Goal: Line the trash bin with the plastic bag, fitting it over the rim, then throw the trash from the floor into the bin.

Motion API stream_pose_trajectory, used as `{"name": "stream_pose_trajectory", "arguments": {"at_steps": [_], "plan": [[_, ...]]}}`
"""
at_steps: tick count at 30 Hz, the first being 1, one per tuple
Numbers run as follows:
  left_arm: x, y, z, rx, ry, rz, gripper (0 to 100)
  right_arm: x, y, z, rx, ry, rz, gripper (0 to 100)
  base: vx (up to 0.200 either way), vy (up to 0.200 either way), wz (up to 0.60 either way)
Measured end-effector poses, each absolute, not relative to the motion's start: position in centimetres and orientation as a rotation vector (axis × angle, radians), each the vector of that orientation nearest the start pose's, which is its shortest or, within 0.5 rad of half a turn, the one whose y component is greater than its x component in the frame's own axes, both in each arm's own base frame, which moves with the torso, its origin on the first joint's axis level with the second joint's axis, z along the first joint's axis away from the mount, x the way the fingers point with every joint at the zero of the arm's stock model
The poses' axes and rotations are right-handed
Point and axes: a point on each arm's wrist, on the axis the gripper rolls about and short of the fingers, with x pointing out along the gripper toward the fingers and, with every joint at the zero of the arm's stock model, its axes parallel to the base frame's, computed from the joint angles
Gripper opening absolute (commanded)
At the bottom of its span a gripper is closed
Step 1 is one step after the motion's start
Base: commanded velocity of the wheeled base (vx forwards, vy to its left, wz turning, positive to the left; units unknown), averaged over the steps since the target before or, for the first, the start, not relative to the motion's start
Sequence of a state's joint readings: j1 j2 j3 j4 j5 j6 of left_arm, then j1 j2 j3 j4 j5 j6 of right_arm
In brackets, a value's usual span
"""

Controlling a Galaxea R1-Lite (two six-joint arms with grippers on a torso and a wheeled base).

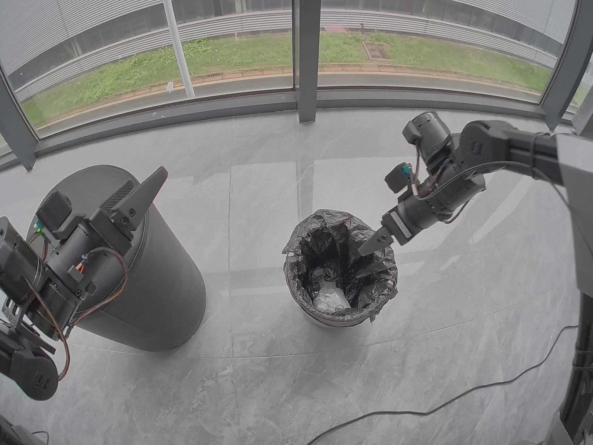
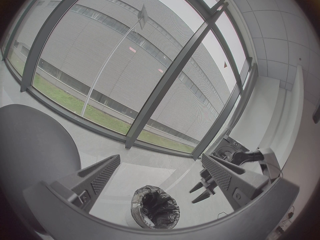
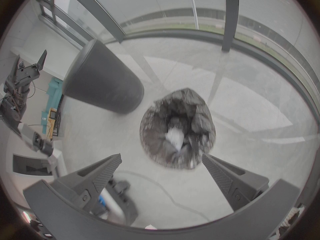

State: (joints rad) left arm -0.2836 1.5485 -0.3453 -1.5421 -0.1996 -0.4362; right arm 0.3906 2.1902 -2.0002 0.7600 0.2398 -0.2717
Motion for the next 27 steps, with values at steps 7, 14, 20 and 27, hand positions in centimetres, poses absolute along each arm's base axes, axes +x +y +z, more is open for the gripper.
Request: {"name": "stream_pose_trajectory", "arguments": {"at_steps": [7, 14, 20, 27], "plan": [[17.7, -5.4, 19.6, -0.427, -0.222, -0.544, 100, 29.9, 12.5, 28.2, -0.399, 0.969, 0.591, 100, 0.0, 0.0, 0.0], [14.0, -4.2, 19.5, -0.421, -0.182, -0.53, 100, 19.6, 6.5, 36.2, -0.381, 0.772, 0.444, 100, 0.0, 0.0, 0.0], [10.7, -3.2, 19.0, -0.418, -0.118, -0.51, 100, 10.6, 2.6, 38.9, -0.341, 0.531, 0.324, 100, 0.0, 0.0, 0.0], [7.2, -2.2, 18.5, -0.415, -0.088, -0.459, 100, 3.9, 0.6, 36.7, -0.308, 0.353, 0.213, 100, 0.0, 0.0, 0.0]]}}
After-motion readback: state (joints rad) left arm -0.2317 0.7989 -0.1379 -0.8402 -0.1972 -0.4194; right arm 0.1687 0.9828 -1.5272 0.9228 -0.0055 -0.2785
